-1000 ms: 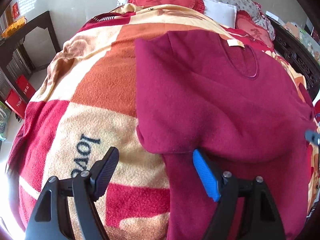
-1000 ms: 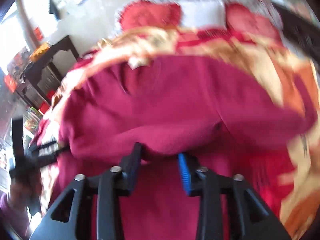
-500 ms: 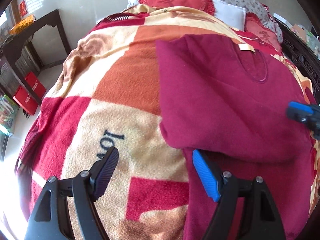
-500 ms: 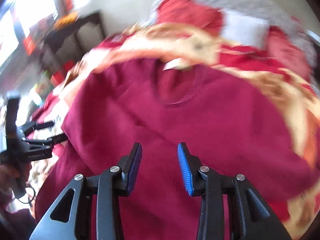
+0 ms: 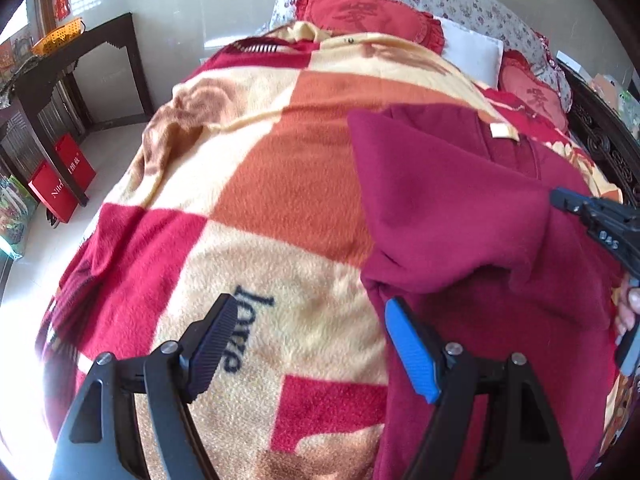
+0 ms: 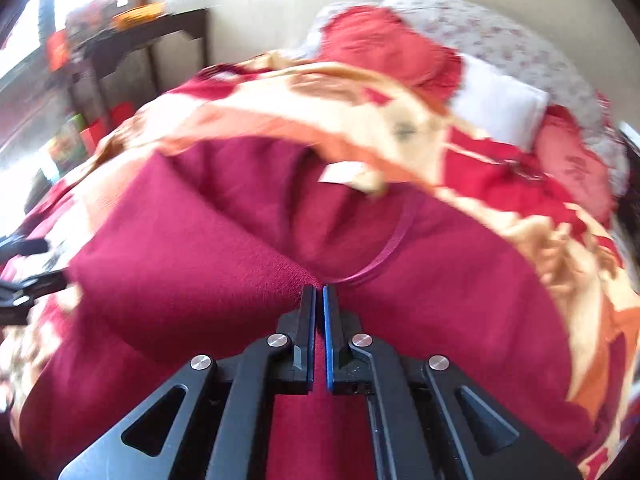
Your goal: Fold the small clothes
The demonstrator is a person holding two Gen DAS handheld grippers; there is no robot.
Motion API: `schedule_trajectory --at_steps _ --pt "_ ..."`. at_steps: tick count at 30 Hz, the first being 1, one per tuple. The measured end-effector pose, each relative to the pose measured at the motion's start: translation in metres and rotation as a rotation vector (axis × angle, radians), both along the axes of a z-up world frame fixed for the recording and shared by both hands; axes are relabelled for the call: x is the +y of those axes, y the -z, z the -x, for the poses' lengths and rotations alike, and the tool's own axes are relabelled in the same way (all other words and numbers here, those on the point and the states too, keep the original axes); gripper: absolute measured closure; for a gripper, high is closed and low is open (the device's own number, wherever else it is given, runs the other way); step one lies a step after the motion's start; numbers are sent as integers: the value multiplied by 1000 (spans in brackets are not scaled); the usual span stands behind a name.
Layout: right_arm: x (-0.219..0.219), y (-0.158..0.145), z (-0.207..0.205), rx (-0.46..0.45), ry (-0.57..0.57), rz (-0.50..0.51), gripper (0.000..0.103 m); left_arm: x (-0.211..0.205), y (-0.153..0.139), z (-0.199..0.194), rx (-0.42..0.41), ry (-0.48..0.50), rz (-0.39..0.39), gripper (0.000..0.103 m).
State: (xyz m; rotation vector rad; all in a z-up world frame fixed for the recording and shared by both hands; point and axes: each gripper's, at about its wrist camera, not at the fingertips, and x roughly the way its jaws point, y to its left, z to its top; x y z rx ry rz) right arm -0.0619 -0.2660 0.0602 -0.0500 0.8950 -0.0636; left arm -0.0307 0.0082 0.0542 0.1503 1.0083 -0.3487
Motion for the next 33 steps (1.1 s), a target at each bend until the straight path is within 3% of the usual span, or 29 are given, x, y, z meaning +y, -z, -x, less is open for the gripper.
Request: schedule_trajectory --at_steps 2,4,6,12,15,17,21,25,29,33 --pt "-8 8 -5 24 24 -50 103 -4 -5 -2 -10 2 0 23" --pt "-16 17 -9 107 44 -109 99 -9 -8 -3 -14 12 1 23" --pt "-26 10 8 85 64 -152 96 -12 -10 -4 -24 20 1 23" --pt "-83 -18 84 41 204 -148 86 -20 -9 -15 -37 2 33 22" --pt "-98 -15 107 75 232 -172 86 -30 8 -19 17 25 0 22" --pt "-92 -7 112 113 214 -158 86 -38 25 -18 60 54 -63 22" --pt "-77 9 125 144 221 -106 86 -40 31 -12 27 75 -89 22" --pt "-73 11 127 120 235 -66 86 -40 30 -14 40 72 -89 22" --pt "-68 -9 127 26 196 -43 86 -40 31 -12 33 69 -89 22" --pt "-68 13 111 139 163 -25 86 -41 32 -12 32 64 -92 22"
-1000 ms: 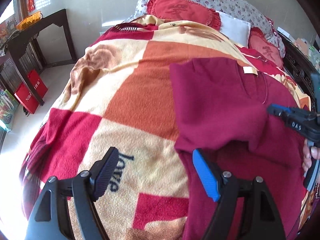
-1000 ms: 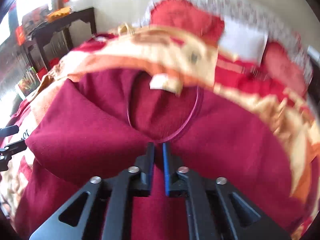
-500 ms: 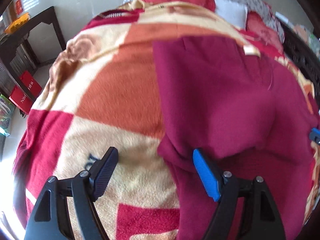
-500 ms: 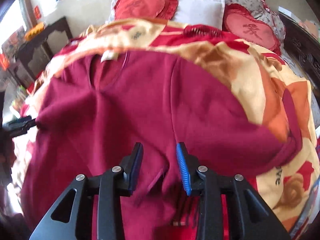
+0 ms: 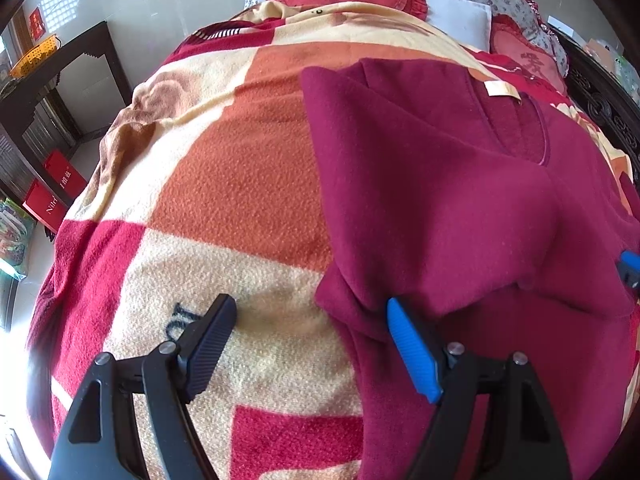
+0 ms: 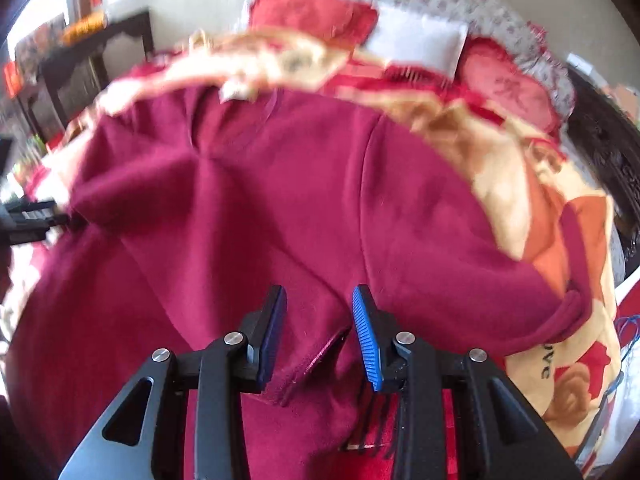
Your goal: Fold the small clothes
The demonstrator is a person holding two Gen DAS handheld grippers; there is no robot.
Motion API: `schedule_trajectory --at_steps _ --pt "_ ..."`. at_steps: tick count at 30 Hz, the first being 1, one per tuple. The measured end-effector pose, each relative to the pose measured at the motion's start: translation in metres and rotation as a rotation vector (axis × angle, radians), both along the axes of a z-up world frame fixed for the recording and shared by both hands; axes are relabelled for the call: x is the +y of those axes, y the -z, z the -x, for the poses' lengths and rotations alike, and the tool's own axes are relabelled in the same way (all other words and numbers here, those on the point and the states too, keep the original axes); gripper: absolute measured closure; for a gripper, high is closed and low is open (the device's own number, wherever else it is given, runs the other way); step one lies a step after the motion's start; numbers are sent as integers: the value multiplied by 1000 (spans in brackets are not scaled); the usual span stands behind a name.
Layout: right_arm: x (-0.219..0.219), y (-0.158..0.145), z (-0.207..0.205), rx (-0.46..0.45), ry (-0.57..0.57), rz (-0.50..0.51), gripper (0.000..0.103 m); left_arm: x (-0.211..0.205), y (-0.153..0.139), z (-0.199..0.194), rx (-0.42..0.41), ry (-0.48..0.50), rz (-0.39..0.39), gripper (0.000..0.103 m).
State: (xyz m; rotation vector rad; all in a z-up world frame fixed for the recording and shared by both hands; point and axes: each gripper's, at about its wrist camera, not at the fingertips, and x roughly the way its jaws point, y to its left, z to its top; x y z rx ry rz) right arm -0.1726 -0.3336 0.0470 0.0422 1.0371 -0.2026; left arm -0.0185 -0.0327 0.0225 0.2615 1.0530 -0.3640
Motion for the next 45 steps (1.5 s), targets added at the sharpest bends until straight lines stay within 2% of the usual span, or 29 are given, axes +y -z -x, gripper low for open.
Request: schedule_trajectory --at_steps 2,3,5,8,11,14,17,20,24,27,30,39,45 --pt "-6 19 -4 59 30 -37 98 1 0 0 0 4 1 22" --pt "-7 19 0 38 44 -37 103 1 -1 0 2 6 4 22" --pt "-7 11 3 10 41 -30 103 4 -2 0 4 -1 16 22" --pt "-13 -20 8 -102 71 12 103 8 -9 1 -14 -28 49 22" --pt "-28 -37 2 -154 117 21 103 5 -13 4 -44 -26 45 22" --pt "-42 -34 -13 -168 168 34 103 -1 -8 5 -33 -14 17 22" --pt "-59 -12 -26 -93 241 -38 103 -1 -10 7 -35 -11 15 22" --pt "-61 -19 -10 -147 285 -74 101 4 -18 10 -67 -20 42 22" --pt "-39 -27 12 -201 228 -73 101 -1 -14 4 -59 -21 38 22" --pt "-28 -2 3 -106 196 -67 101 -11 0 -1 -14 -7 3 22" --pt "-29 18 -3 -66 217 -56 101 -15 0 1 -28 -4 -20 22" --pt "-16 -15 9 -140 210 -104 97 -22 -23 22 -81 36 -34 22" --pt "-7 -13 -2 -136 196 -134 96 -29 -36 37 -106 61 -39 22"
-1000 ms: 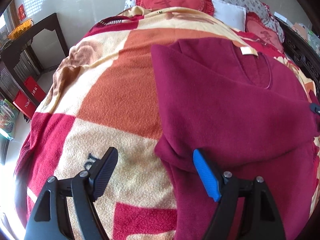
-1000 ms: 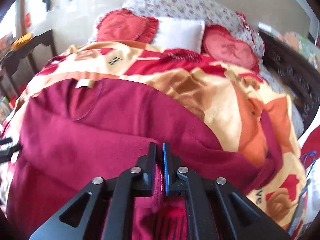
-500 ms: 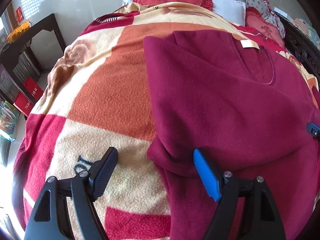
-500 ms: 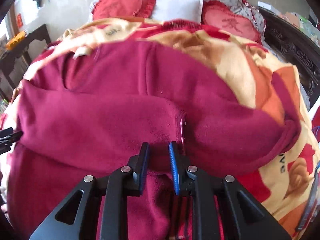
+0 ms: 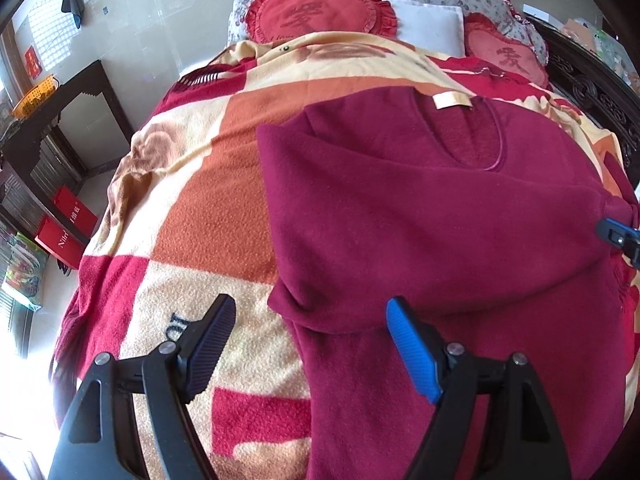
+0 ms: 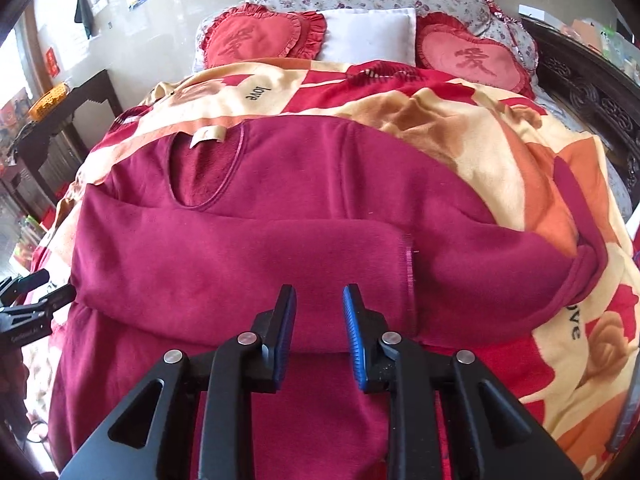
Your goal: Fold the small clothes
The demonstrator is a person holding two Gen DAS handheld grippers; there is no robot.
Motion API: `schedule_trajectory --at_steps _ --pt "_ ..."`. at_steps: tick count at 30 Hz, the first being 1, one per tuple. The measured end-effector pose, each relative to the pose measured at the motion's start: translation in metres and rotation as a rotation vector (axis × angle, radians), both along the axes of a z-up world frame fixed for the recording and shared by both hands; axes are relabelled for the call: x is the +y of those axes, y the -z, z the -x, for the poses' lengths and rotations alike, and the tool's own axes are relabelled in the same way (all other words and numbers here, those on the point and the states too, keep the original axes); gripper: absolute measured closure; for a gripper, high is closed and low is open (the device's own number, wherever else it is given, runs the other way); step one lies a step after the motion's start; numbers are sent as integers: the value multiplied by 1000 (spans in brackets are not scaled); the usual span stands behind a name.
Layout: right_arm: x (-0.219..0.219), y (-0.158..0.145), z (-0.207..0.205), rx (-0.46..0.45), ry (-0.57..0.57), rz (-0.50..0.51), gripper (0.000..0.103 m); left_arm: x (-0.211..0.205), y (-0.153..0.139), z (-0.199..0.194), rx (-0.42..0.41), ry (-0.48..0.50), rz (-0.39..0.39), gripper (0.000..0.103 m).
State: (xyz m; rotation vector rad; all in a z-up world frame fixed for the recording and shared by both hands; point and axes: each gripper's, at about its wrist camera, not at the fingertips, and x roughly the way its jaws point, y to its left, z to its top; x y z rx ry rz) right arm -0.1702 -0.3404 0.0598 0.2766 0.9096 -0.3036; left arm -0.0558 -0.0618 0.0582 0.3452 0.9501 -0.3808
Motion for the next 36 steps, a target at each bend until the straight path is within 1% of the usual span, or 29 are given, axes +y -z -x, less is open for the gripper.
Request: schedule_trajectory --at_steps 3,6,8,11,13,15,17,19,20,21,22,23,24,26,27,28,29,30,31,33,35,36 --pt "3 11 -6 33 4 -7 95 -1 -6 5 -8 1 7 22" --pt "5 30 -14 122 3 -2 94 -1 -10 8 -11 1 13 22" --pt "8 26 -10 106 3 13 93 -1 -13 10 -15 2 19 22" --pt "11 17 -2 71 -6 -23 92 -3 -12 10 -8 1 25 22" --pt "12 18 0 70 -5 -13 89 -5 -8 7 10 -2 33 22" --pt "13 26 0 92 -4 -7 88 -8 -3 4 30 -4 60 22" --pt "15 34 -1 104 -16 5 87 -10 6 -2 71 -13 80 22" --pt "16 29 0 104 -27 15 87 -12 19 -10 123 -25 96 22" --pt "15 25 1 97 -35 -1 87 -12 23 -12 138 -31 97 22" --pt "11 19 4 73 -41 -27 87 -12 26 -15 146 -37 95 21" --pt "6 12 8 48 -37 -37 87 -12 29 -16 148 -39 94 19" --pt "-1 4 13 24 -22 -27 87 -12 30 -18 145 -38 93 18" --pt "-14 -9 19 1 11 14 87 -11 30 -19 146 -36 94 16" --pt "-38 -23 26 -24 67 74 87 -10 32 -20 155 -29 93 15" --pt "-57 -30 30 -30 115 107 85 -10 32 -21 156 -27 94 14" --pt "-77 -35 32 -22 167 134 79 -9 32 -22 158 -27 94 14" --pt "-97 -38 33 -7 220 156 76 -9 32 -22 158 -27 94 13" --pt "-120 -39 33 17 273 178 69 -9 33 -23 157 -28 94 13" --pt "-145 -36 31 62 320 195 64 -9 33 -22 156 -30 92 12" --pt "-178 -23 23 144 357 189 64 -10 34 -23 152 -31 88 11" --pt "-208 -6 16 196 378 157 65 -10 36 -24 150 -33 83 9" --pt "-224 7 14 225 387 131 77 -9 36 -24 153 -34 84 9"
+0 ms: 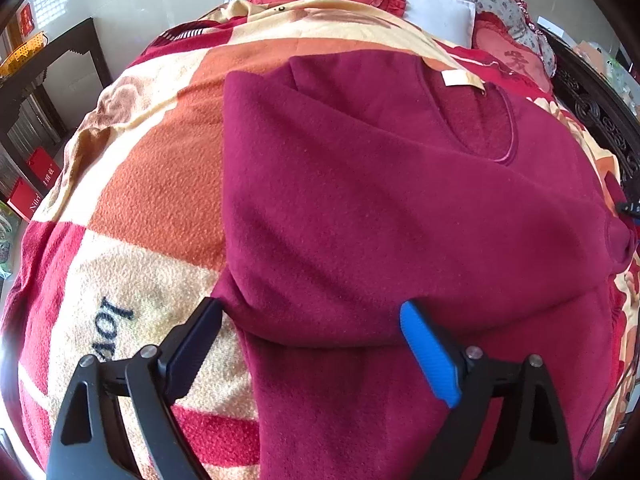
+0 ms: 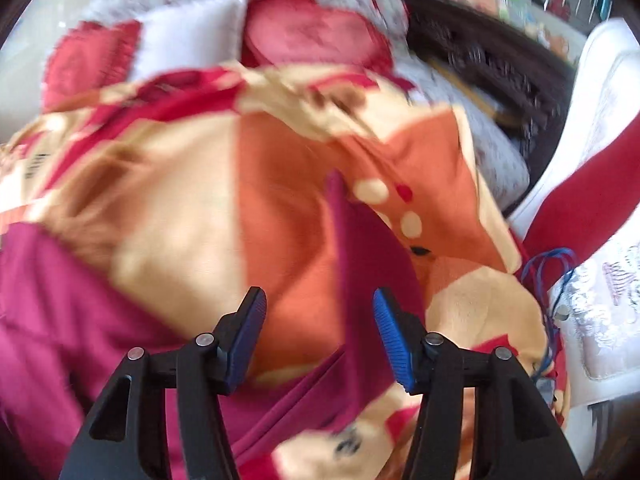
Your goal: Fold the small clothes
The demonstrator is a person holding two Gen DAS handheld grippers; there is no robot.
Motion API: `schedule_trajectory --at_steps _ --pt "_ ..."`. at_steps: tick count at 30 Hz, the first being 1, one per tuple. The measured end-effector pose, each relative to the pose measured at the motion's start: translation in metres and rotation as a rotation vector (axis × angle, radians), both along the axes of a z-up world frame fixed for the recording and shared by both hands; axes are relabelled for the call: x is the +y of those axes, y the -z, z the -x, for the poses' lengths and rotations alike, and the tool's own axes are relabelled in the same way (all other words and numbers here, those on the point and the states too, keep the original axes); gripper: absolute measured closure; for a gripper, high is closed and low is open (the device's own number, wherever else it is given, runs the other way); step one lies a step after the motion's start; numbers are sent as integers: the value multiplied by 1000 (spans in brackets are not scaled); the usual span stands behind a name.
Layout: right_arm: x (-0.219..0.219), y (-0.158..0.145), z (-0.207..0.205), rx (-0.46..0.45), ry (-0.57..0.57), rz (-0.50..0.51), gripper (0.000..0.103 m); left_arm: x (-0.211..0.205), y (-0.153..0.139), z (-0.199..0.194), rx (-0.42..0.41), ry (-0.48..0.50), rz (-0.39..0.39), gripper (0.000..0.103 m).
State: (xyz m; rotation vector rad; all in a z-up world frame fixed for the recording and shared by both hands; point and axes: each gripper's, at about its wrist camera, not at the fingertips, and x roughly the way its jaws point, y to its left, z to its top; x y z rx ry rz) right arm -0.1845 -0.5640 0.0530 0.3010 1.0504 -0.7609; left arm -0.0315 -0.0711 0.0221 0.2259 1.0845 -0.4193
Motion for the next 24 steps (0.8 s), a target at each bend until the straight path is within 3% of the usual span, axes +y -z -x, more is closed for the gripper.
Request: schedule_trajectory --at_steps 1,3,6,8,10,11,13,14,16,18,21,24 --pt "-6 6 3 4 3 -20 103 0 1 -1 4 0 2 8" --pt "-14 1 17 -38 25 -24 103 1 1 -4 17 -3 7 8" --pt "-7 -47 72 -345 39 -31 103 3 3 -7 31 -12 14 6" --pt "-8 -61 101 -408 84 -19 103 2 5 -8 34 -18 13 6" --pt "-12 -60 130 -356 141 -4 103 1 4 -8 30 -19 6 6" --pt "-16 -53 143 -288 167 -5 103 0 4 -8 28 -19 3 6" --pt "-24 -44 163 -186 227 20 88 1 3 -8 28 -16 4 6" --pt "-28 -42 180 -155 285 45 88 1 4 -9 29 -16 7 6" --pt "-35 -44 203 -178 346 47 88 1 4 -9 29 -16 10 6" --pt "-36 -52 213 -256 335 6 88 0 4 -8 26 -18 4 6" --pt "-32 -50 192 -307 260 -96 86 -2 3 -6 21 -23 -3 6" --pt "-37 -29 167 -326 262 -225 83 -2 2 -5 15 -20 -6 6"
